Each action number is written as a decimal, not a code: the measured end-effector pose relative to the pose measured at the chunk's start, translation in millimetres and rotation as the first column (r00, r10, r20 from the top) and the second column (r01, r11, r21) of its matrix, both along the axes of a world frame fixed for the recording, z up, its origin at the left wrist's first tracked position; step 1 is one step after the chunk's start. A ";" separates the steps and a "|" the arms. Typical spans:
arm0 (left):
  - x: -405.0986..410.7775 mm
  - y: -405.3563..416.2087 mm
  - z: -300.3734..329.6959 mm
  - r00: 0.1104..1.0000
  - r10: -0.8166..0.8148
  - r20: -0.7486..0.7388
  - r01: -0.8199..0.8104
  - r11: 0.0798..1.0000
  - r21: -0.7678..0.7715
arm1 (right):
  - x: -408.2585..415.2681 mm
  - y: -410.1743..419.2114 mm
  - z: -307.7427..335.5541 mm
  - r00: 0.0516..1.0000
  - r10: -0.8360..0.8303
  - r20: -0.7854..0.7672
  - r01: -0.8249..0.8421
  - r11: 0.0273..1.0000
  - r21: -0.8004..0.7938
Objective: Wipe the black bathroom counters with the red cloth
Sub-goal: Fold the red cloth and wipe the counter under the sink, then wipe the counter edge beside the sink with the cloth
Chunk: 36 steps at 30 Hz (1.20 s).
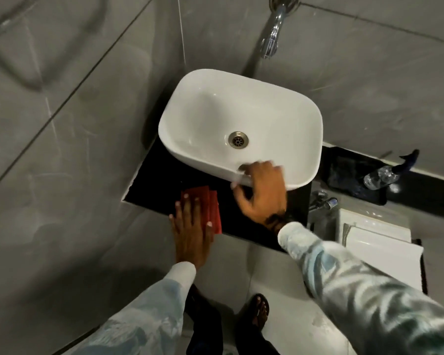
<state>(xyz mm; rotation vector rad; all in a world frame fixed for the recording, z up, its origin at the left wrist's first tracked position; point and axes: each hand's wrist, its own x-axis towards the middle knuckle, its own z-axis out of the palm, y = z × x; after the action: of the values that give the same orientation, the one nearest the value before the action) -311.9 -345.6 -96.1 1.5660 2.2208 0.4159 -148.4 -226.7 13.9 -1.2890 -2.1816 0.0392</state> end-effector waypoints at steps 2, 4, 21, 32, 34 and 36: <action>4.9 -14.5 5.0 0.947 0.266 0.178 -0.283 0.956 0.079 | -15.5 -19.1 -12.5 0.981 0.193 0.038 -0.184 0.969 -0.164; 5.9 -26.3 9.0 0.697 0.500 0.515 -0.546 0.835 -0.071 | -38.0 -29.6 -26.3 0.937 0.305 0.171 -0.194 0.860 -0.472; -6.9 -40.6 14.6 -0.272 0.617 0.738 -0.320 0.665 -0.675 | -45.6 -4.3 -32.3 0.923 0.147 0.355 0.272 0.402 -0.874; 97.1 28.3 80.6 0.187 0.459 0.868 0.112 0.868 -0.483 | 155.1 -54.2 4.2 0.804 -0.568 0.173 0.100 -0.158 -0.982; 131.4 45.9 95.2 0.225 0.423 0.878 0.185 0.866 -0.465 | 192.7 -63.7 17.7 0.734 -0.661 0.158 0.051 -0.178 -0.983; 167.1 62.6 108.7 0.262 0.386 0.885 0.288 0.844 -0.453 | 229.5 -70.1 26.0 0.617 -0.779 0.114 -0.012 -0.154 -0.988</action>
<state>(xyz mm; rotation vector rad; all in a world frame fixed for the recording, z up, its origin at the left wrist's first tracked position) -144.8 -283.0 12.5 0.5319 1.1487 0.5097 81.2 -296.7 40.0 -2.2490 -0.6644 1.8282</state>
